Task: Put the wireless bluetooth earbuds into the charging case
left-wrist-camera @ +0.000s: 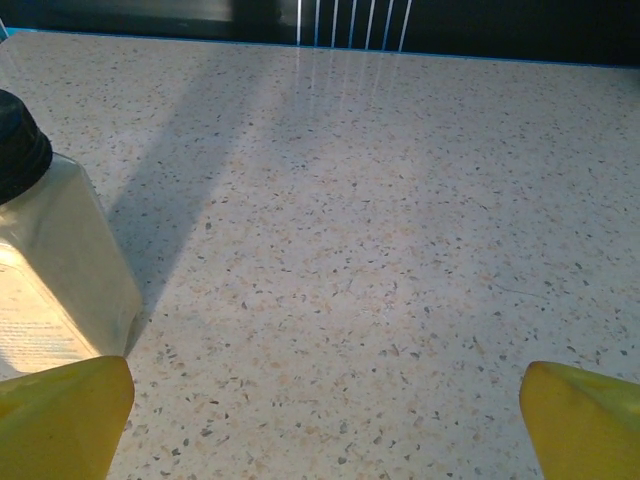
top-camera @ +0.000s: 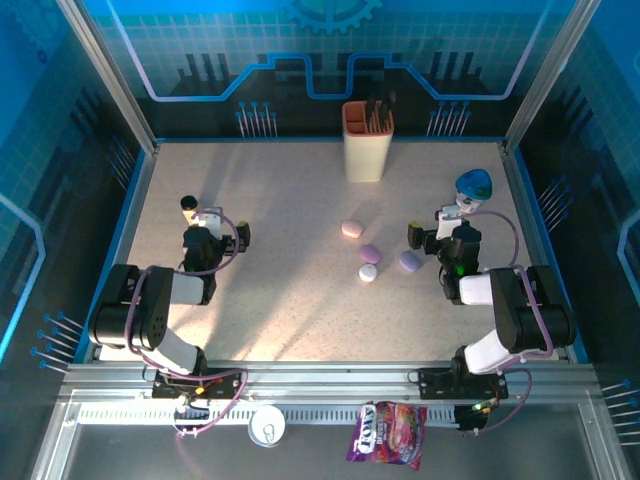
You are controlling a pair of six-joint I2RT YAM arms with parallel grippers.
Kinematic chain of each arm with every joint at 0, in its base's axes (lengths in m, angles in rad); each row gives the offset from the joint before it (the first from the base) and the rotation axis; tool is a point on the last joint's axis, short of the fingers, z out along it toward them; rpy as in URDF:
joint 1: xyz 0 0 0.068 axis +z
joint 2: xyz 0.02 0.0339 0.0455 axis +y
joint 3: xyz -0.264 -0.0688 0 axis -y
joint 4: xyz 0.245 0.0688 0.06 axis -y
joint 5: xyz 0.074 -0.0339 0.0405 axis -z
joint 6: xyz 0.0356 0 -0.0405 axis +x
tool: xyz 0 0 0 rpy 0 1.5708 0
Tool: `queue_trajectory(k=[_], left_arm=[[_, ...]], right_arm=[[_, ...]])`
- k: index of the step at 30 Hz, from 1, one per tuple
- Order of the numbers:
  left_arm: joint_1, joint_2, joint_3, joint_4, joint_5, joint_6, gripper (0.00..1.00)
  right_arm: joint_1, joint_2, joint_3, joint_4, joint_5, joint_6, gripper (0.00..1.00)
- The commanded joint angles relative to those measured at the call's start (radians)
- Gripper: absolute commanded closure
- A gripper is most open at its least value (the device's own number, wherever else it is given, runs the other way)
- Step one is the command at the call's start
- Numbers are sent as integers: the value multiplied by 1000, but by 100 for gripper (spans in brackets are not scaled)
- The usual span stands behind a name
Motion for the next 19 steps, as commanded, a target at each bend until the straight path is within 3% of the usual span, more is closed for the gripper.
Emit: queue_trajectory(k=[1, 19], left_arm=[[4, 3, 28, 3, 34, 4, 1], [2, 3, 30, -3, 38, 8, 1]], right_arm=[[10, 7, 17, 8, 28, -17, 0], [21, 7, 22, -3, 39, -30, 0]])
